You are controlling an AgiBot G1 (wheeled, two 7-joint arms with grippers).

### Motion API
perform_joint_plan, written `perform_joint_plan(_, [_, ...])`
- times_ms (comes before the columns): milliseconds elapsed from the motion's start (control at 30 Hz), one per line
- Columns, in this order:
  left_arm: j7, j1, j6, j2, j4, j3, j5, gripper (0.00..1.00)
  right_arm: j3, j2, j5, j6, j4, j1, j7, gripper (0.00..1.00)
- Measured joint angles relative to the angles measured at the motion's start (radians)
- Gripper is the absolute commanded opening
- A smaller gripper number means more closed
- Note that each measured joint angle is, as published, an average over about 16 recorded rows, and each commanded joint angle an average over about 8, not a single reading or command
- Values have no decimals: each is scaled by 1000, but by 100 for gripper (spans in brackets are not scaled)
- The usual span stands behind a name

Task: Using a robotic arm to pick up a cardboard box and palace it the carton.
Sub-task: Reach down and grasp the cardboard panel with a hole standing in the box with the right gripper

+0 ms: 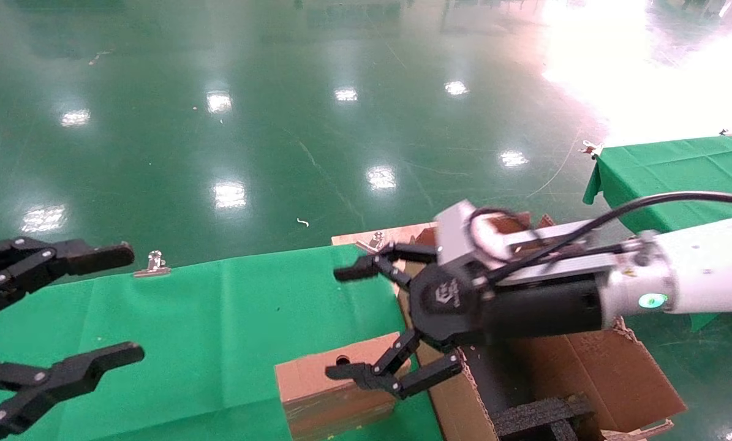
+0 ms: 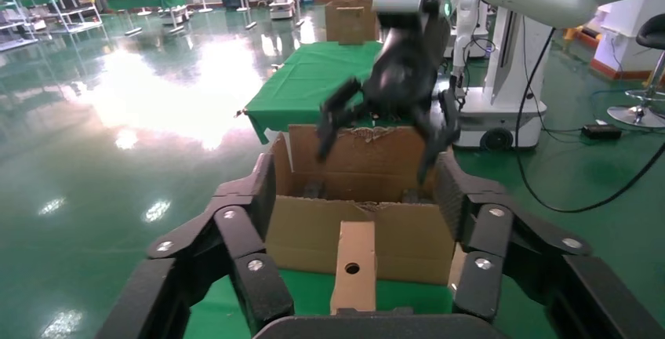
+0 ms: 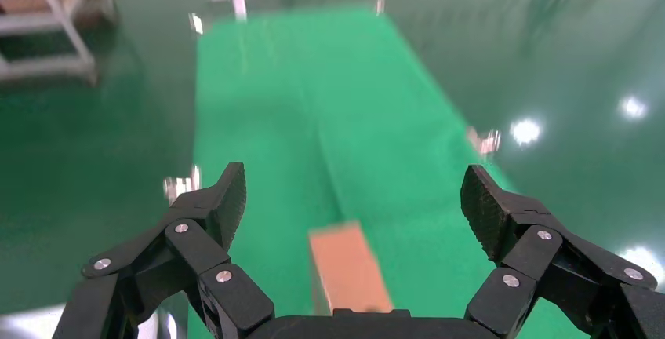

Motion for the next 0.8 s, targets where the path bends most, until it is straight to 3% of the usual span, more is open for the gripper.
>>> perform_joint_plan(333, [0, 0, 0, 0, 0, 0, 0, 0, -172, -120, -257, -53, -65, 161, 17, 100])
perform_joint_plan(800, [0, 0, 0, 0, 0, 0, 0, 0, -388, -245, -483, -63, -126, 320, -39, 100])
